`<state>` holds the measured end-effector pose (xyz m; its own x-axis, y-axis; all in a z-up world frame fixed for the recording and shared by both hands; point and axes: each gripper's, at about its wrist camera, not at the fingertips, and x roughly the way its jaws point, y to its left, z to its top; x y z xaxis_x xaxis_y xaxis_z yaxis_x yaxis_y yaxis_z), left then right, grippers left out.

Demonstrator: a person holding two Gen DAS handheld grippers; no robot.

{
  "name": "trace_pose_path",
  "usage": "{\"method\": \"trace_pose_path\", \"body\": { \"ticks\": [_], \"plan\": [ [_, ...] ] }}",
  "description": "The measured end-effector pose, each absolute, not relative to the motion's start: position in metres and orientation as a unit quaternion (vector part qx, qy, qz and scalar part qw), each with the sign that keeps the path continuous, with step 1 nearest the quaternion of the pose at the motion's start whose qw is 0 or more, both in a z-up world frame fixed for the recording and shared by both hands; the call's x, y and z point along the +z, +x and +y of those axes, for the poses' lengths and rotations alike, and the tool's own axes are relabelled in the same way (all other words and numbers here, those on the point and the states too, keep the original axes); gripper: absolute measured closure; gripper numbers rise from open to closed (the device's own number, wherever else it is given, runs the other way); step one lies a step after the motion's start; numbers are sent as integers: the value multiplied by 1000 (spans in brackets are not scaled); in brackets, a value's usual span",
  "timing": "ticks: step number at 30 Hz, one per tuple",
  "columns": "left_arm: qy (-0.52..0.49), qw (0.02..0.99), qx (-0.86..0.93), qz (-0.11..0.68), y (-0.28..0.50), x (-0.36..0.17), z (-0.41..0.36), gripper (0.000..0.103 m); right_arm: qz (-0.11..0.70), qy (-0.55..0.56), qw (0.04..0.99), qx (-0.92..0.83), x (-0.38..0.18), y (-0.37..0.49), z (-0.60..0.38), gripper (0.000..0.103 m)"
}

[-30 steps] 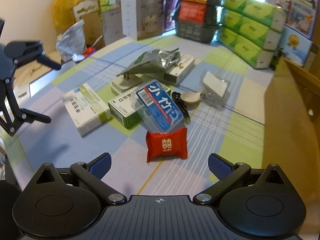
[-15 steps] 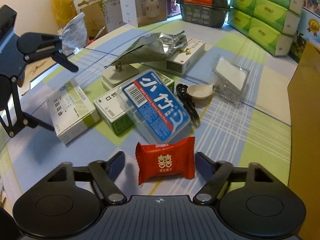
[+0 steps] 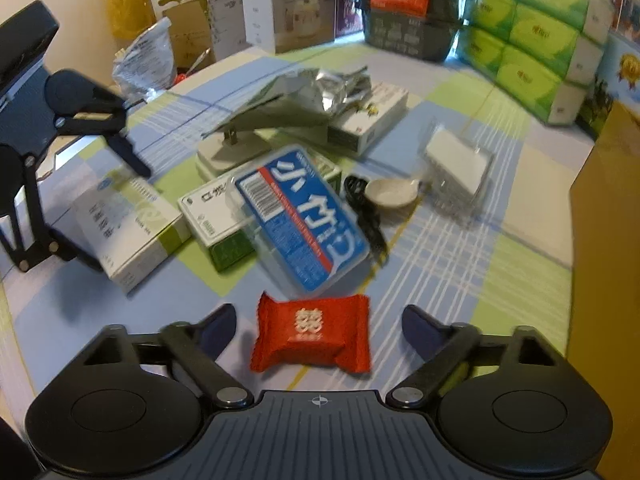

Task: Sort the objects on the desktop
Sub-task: 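Grasp the white medicine box with the left tool while the right tool grasps the red candy packet, then carry the white box and red packet over the cardboard box with both tools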

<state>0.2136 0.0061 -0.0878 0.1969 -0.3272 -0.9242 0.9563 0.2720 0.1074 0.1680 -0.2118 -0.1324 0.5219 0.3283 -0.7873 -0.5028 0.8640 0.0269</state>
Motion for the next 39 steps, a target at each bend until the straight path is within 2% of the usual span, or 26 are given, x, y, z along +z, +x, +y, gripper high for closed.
{"method": "trace_pose_path", "body": {
  "ticks": [6, 8, 10, 12, 15, 18, 25, 39],
  "plan": [
    [265, 735, -403, 477, 203, -86, 10, 25, 458, -70, 853, 241, -142, 178, -217, 18],
    [243, 746, -384, 487, 199, -89, 11, 27, 462, -77, 849, 243, -145, 177, -215, 27],
    [245, 753, -383, 475, 193, -92, 9, 24, 457, -86, 852, 240, -144, 175, -214, 33],
    [235, 758, -382, 473, 195, -92, 11, 23, 454, -84, 855, 237, -143, 175, -215, 47],
    [221, 764, -376, 476, 202, -91, 12, 23, 454, -82, 856, 232, -142, 175, -215, 56],
    [213, 768, -368, 479, 202, -91, 12, 26, 455, -78, 856, 232, -142, 173, -214, 61],
    [195, 787, -343, 473, 196, -92, 7, 32, 453, -73, 860, 225, -139, 167, -211, 63],
    [91, 835, -237, 488, 173, -79, 14, 32, 406, -50, 892, 192, -112, 131, -220, 63]
  ]
}}
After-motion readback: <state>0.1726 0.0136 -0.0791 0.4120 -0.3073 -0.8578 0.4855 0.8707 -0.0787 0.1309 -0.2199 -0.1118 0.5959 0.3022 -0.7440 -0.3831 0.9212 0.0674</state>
